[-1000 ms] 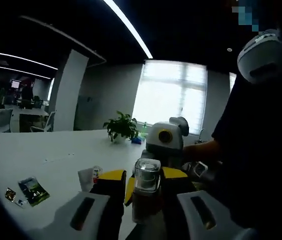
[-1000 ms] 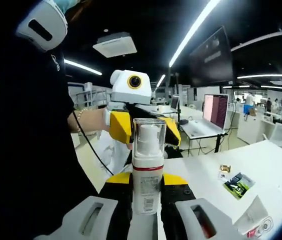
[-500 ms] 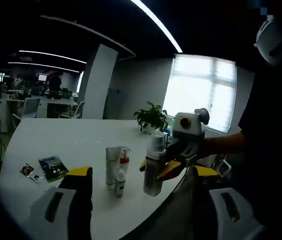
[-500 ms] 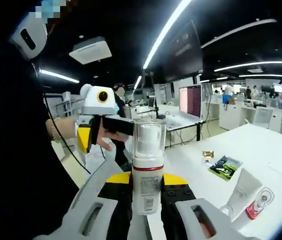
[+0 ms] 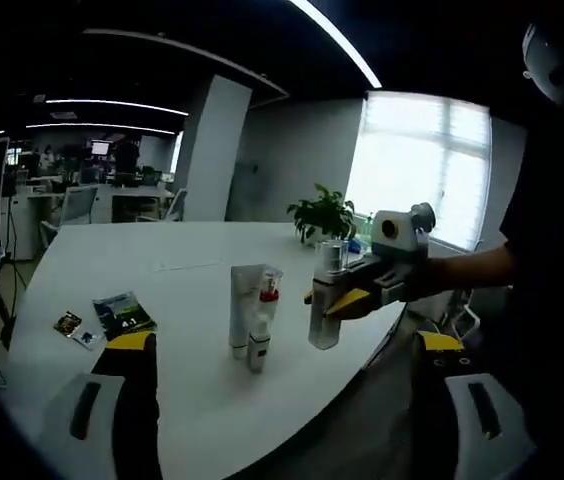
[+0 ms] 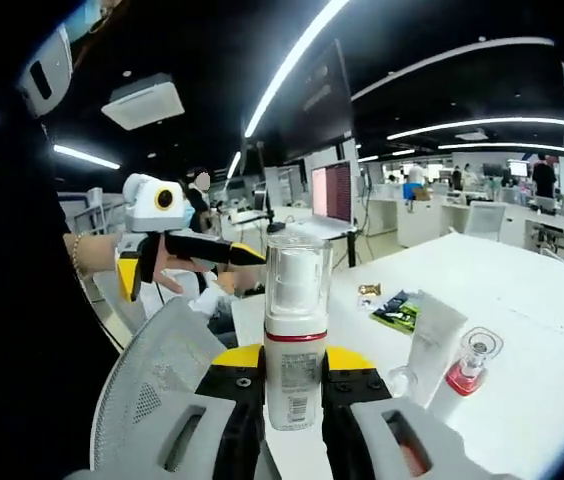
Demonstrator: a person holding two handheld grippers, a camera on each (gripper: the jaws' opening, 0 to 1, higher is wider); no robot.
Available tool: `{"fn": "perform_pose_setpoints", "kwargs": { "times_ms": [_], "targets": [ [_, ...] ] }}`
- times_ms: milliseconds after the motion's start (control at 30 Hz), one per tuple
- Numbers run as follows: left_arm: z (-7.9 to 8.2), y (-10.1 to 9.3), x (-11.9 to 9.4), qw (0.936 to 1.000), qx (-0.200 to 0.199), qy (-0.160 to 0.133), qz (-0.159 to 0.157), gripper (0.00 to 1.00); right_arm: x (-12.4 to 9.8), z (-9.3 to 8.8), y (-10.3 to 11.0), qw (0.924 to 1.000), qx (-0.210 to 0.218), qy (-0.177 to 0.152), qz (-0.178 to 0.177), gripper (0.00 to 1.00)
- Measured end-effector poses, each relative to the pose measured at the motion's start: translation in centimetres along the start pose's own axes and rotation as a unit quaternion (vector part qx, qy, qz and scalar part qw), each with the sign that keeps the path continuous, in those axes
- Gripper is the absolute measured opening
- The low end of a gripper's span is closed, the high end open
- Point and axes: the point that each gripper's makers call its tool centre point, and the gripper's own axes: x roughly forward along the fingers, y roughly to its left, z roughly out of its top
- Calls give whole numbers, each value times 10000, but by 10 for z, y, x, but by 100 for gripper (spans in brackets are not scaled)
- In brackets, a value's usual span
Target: Arrange the skincare products in the storage area until every visible bottle or jar stands upright without overlapping.
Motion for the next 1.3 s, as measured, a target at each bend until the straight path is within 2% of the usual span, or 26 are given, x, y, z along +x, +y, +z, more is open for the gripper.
{"fn": "perform_pose_setpoints", "kwargs": {
  "times_ms": [333,633,833,900,1067,1300],
  "targets": [
    [-32,10,9,9991,47,368,202,99,-15,-25,-32,9983,89,73,-564,11],
    [-32,22,9,9989,-137,175,401,99,-16,-49,-62,9960,63,217,-861,11],
    [-34,29,15,9984,-192,24,533,98,-14,-63,-78,9955,-26,273,-905,11],
    [-35,29,16,9982,-102,119,572,98,-14,-69,-81,9954,-68,332,-894,11],
    [-34,30,16,9979,-48,96,635,98,-14,-79,-92,9957,-46,354,-851,11],
    [-36,33,17,9971,9,112,753,97,3,-104,-101,9967,-200,496,-614,11]
  ]
}}
